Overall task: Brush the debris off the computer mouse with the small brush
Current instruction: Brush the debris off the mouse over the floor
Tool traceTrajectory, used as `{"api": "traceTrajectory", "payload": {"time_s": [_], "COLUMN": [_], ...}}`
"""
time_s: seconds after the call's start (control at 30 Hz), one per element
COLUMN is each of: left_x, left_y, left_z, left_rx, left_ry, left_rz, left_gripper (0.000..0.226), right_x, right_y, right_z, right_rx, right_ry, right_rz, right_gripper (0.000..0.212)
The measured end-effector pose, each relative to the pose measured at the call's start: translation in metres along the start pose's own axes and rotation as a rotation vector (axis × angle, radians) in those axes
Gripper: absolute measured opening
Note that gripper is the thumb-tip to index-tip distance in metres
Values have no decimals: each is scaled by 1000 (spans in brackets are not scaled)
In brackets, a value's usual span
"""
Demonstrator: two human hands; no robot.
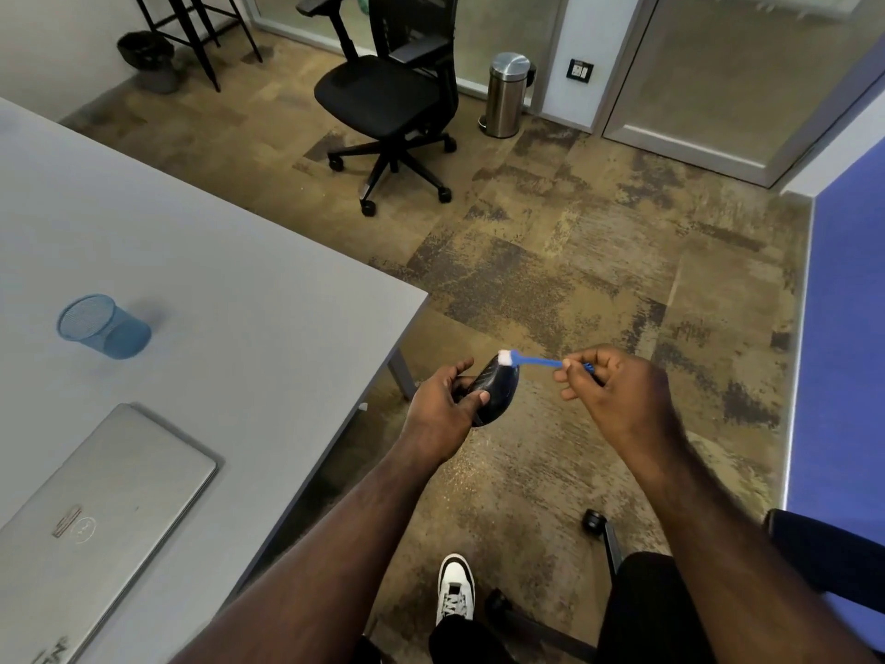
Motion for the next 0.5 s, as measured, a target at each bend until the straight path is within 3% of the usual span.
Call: {"api": "traceTrajectory", "payload": {"time_s": [0.1,0.27,0.43,0.5], "left_x": [-3,-4,-4,-5], "left_y": [-2,-7,-6,-6], "left_z": [-1,0,0,1], "left_rx": [22,63,85,86], "left_ry": [4,-10,-5,-8], "left_rz": [-6,-33,-33,-33], "left_gripper": [59,59,60,60], "right_x": [3,-2,6,6], "right_y": [1,4,-7,-4], "right_z": [7,-7,7,10], "right_rx": [26,134,44,133], "right_ry": [-86,128,-96,-77], "right_rz": [-29,-72,-115,-107], "right_gripper": [8,6,10,9]}}
Point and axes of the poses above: each hand's wrist, its own x-axis towards the middle knuckle, its own z-axis out of the back of the hand, y = z × x, the point moved 5 cm from there along x, towards the middle knuckle, and after that the axes turned 3 degrees about -y, right-handed, at the moved point
